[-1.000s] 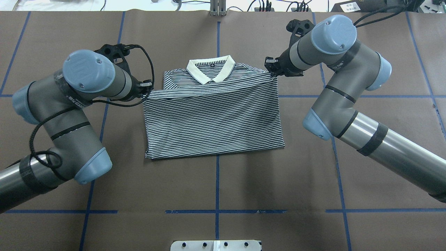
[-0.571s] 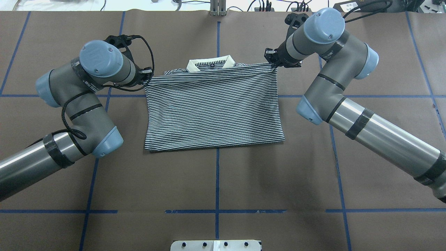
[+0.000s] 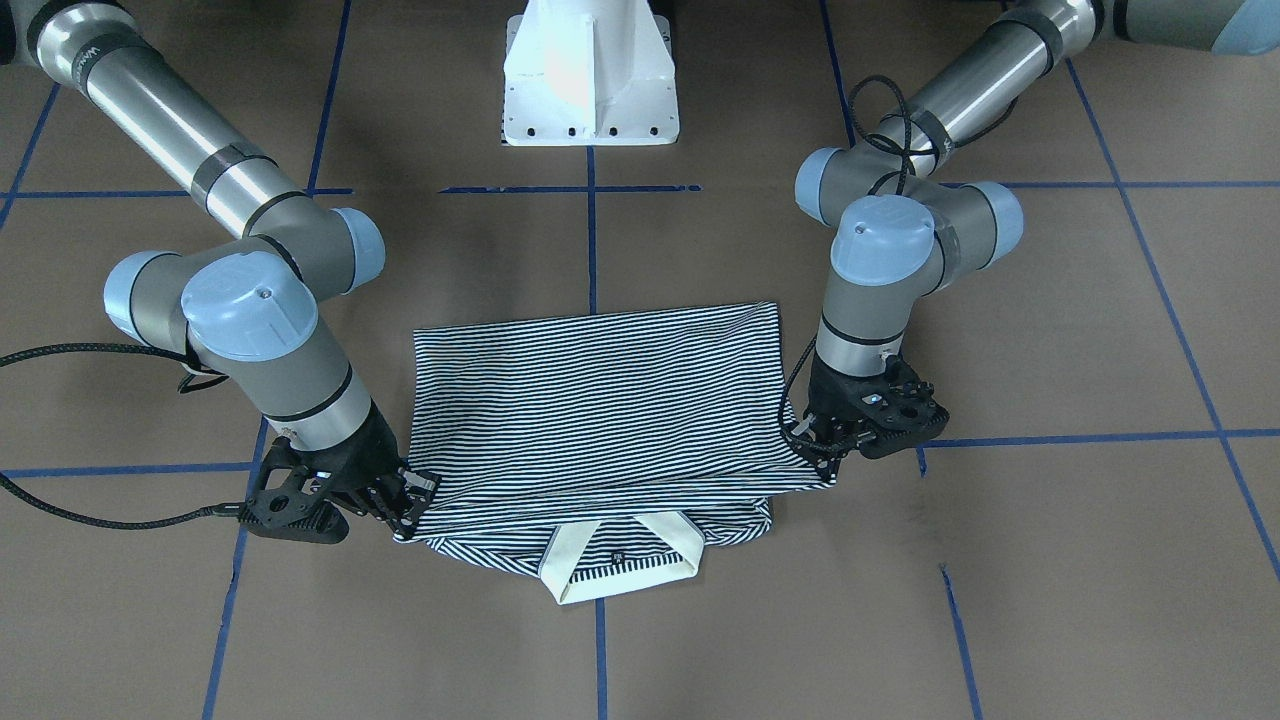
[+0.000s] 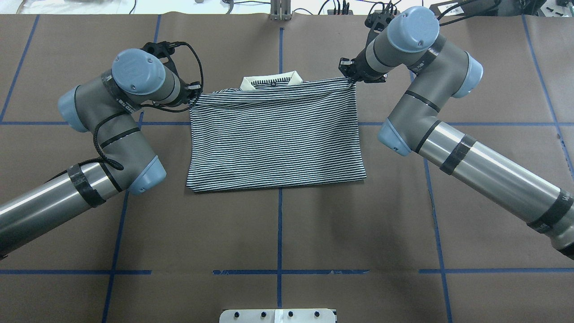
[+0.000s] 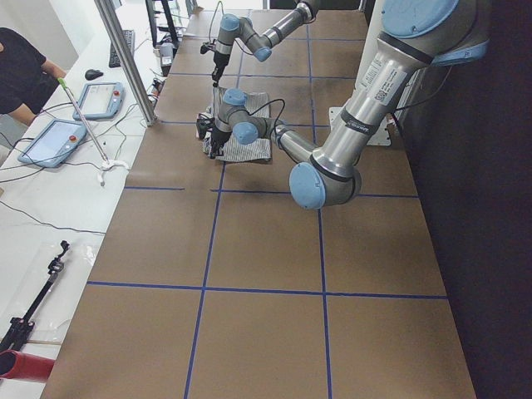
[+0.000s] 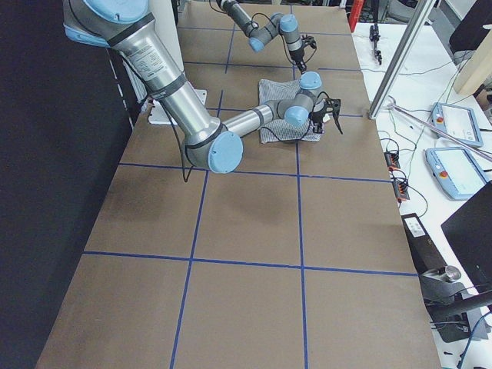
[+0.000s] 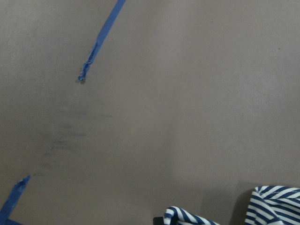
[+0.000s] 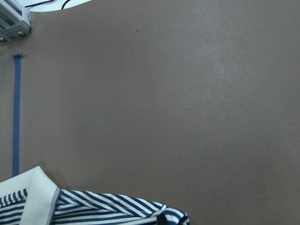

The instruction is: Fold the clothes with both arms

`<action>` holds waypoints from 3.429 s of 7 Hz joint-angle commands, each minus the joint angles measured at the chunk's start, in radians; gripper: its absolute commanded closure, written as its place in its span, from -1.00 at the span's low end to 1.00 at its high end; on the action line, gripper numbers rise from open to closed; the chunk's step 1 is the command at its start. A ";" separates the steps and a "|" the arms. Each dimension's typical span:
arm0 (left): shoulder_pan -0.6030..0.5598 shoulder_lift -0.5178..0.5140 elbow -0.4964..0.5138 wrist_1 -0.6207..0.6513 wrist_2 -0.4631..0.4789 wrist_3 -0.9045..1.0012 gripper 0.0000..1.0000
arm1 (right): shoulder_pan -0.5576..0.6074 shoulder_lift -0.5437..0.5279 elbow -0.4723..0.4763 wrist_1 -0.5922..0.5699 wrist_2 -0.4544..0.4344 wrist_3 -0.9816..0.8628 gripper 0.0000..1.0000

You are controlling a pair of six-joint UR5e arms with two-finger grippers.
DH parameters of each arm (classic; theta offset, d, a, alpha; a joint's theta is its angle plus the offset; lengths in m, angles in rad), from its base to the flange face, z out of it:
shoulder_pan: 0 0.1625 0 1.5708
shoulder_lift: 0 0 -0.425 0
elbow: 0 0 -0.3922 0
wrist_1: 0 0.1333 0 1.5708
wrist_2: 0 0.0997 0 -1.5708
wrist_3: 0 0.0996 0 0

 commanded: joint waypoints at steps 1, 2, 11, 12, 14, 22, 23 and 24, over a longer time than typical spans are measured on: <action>0.000 -0.012 0.001 0.001 -0.003 0.002 1.00 | -0.001 0.001 -0.001 0.000 0.004 0.001 1.00; 0.000 -0.011 0.001 0.002 0.000 0.003 0.23 | -0.004 -0.007 -0.001 0.001 0.003 -0.001 -0.98; -0.049 0.020 -0.296 0.177 -0.073 0.013 -1.00 | -0.194 -0.323 0.465 -0.206 0.024 0.054 -1.00; -0.048 0.020 -0.296 0.177 -0.073 0.011 -1.00 | -0.238 -0.314 0.466 -0.230 0.002 0.054 -1.00; -0.048 0.020 -0.298 0.176 -0.073 0.010 -1.00 | -0.263 -0.303 0.438 -0.232 -0.022 0.051 -1.00; -0.046 0.020 -0.298 0.174 -0.072 0.008 -1.00 | -0.242 -0.321 0.478 -0.291 0.049 0.042 1.00; -0.046 0.020 -0.305 0.174 -0.070 0.008 -1.00 | -0.243 -0.373 0.562 -0.355 0.056 0.042 1.00; -0.045 0.020 -0.318 0.176 -0.072 0.008 -1.00 | -0.290 -0.445 0.685 -0.436 0.057 0.051 1.00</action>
